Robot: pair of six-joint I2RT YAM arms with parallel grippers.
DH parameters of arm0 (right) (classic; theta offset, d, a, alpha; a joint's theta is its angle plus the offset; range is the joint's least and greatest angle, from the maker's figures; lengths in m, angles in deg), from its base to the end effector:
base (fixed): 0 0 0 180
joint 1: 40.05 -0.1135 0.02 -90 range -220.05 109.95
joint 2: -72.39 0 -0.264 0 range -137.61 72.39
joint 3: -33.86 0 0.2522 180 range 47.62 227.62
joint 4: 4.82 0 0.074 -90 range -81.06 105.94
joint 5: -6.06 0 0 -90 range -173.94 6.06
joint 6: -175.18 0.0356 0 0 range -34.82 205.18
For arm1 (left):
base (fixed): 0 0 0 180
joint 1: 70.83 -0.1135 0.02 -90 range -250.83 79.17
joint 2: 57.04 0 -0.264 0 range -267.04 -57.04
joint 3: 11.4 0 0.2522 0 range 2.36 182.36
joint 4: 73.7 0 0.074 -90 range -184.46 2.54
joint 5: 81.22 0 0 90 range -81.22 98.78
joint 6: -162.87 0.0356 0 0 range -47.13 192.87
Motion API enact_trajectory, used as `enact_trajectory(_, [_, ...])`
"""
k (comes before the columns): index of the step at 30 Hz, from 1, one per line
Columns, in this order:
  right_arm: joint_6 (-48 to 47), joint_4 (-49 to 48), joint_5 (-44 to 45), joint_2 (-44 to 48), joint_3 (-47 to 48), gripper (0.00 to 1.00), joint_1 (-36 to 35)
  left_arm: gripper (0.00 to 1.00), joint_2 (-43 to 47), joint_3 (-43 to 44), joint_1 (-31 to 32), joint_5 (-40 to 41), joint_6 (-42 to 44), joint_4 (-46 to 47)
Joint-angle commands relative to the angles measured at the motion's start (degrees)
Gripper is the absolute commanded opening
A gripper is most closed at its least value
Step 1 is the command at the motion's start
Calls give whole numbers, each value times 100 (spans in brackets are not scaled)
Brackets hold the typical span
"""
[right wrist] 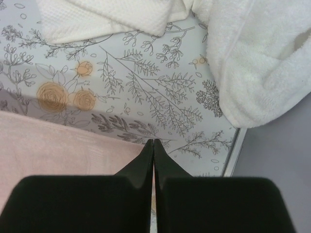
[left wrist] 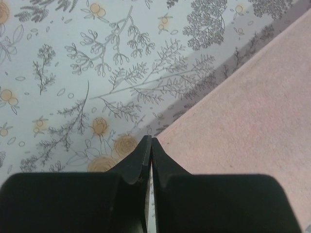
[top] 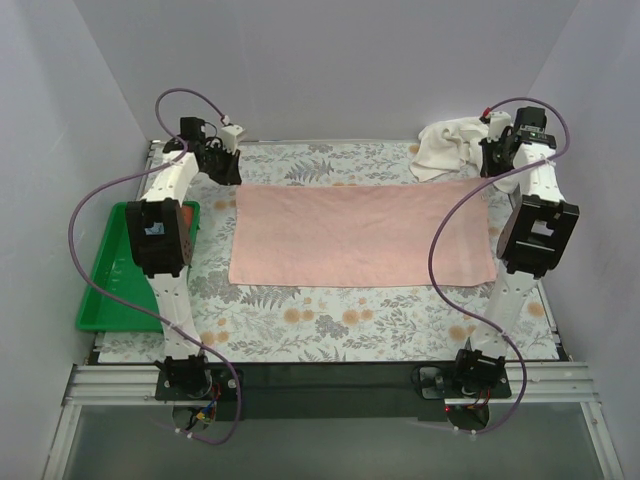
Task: Roll the towels
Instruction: Fold the towel
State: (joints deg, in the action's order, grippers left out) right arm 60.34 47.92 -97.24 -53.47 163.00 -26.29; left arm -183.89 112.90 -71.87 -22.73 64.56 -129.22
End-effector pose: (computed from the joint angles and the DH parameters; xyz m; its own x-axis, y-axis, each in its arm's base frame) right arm 0.4847 -0.1103 0.2593 -0.7061 -0.2480 -0.6633 -0.2318 0.9660 -0.1144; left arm 0.4857 -0.0098 0.2250 -0.8774 -0.1392 -0.4592 0.1355 0.8462 -0.5153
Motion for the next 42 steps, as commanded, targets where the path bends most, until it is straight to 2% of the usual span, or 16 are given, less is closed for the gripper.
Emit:
enact_trajectory(1, [-275,171,-181,492,-207,1,92,0,774,-348,-204,-391,286,-60])
enact_trajectory(13, [-697,417,-437,1204,-1235,1,197,0,1698,-1561,-292,-883,1014,-482])
enact_trajectory(26, [-1242,690,-524,2092,-2440,1,364,0,2691,-2818,-318,-769,1728,-904])
enact_trajectory(34, [-1849,778,-331,2663,-3424,1,628,0,3052,-3117,-362,-831,2009,-1203])
enact_trajectory(42, [-2359,971,-498,3050,-3934,1,909,0,3289,-3354,-371,-822,2220,-1441])
